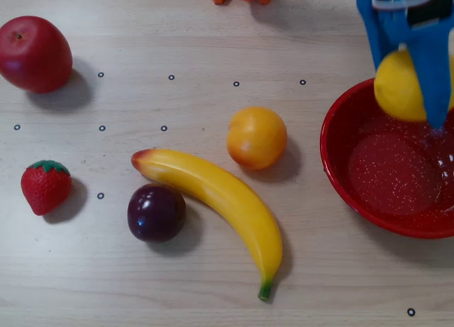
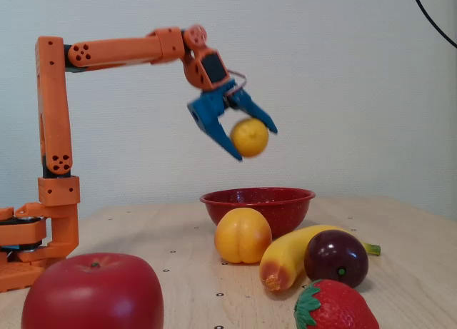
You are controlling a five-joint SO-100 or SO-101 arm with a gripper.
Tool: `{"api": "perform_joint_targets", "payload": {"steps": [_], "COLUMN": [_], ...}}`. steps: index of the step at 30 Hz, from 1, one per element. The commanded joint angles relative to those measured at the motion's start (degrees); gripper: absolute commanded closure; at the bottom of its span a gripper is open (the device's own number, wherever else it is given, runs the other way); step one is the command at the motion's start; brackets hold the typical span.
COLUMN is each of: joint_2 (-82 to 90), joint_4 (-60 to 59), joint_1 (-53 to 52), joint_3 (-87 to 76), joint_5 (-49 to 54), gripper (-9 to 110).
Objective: Put the lemon in the red bowl.
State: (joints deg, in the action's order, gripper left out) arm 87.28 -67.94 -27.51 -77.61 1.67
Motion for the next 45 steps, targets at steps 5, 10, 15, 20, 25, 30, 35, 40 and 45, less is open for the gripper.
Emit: {"api": "perform_joint_targets", "payload": {"steps": [5, 10, 15, 20, 25, 30, 35, 40, 45], "joint_2": [5.36, 3.43, 1.67, 0.88, 0.79, 1.05, 3.43, 5.98, 11.16], "joint_4": [17.14, 28.48, 31.29, 28.74, 26.10, 24.17, 19.60, 11.60, 4.31], "joint_1": [-3.25, -4.31, -4.66, -4.04, -3.52, -2.72, -1.14, 1.58, 5.19], "joint_3": [-9.32, -16.35, -19.07, -18.11, -15.21, -13.36, -9.76, -5.19, -3.60], "joint_5": [-5.19, -8.26, -8.09, -5.71, -4.92, -4.75, -4.31, -1.93, -0.53], "gripper": [101, 101, 84, 67, 67, 67, 81, 92, 101]}}
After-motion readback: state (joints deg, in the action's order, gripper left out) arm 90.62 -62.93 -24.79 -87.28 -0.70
